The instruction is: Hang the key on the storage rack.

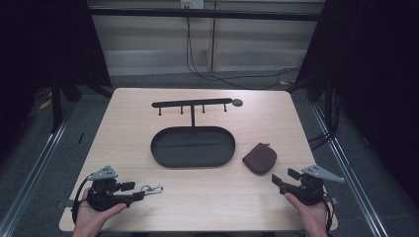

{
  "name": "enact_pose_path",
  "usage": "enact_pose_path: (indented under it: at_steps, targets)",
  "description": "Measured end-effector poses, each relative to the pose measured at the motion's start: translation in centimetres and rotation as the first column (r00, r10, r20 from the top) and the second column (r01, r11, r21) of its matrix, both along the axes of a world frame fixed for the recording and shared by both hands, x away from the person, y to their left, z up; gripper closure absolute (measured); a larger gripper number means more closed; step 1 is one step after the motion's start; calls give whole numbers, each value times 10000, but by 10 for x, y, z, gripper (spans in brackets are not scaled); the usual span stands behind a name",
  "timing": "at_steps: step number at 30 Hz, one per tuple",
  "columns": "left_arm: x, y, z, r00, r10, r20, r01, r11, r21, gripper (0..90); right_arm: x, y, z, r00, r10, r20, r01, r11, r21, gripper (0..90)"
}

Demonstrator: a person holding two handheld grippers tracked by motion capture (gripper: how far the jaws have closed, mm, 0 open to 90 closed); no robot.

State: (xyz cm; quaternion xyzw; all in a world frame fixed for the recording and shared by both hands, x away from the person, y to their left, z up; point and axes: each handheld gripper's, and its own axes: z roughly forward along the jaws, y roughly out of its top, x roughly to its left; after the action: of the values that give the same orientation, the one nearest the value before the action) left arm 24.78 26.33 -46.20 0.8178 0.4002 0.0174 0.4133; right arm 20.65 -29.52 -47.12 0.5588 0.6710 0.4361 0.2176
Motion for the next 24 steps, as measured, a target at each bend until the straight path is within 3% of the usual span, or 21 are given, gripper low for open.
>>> enact_pose_path:
  at_steps: [10,15,18,20,22,24]
  targets:
    - [0,-1,-1,9998,53,-174,-50,9998,209,404,-3,-1,2,9999,20,-143,-18,9999,140,310]
    - [3,-1,1,9981,371,-492,-357,9990,286,353,-4,3,1,9994,206,-295,-205,9998,14,301]
    - [4,-1,8,9990,342,-299,-330,9987,391,371,-4,3,1,9992,232,-317,-232,9997,13,301]
    - [4,-6,12,9997,202,-99,-192,9954,943,403,-3,2,1,9991,166,-383,-162,9998,110,300]
    - [4,-8,13,9998,156,-143,-140,9945,1034,425,-3,1,0,9990,179,-412,-173,9997,147,299]
    - [6,-13,14,9997,-36,-256,71,9901,1400,400,-2,1,-1,9981,260,-564,-250,9995,196,306]
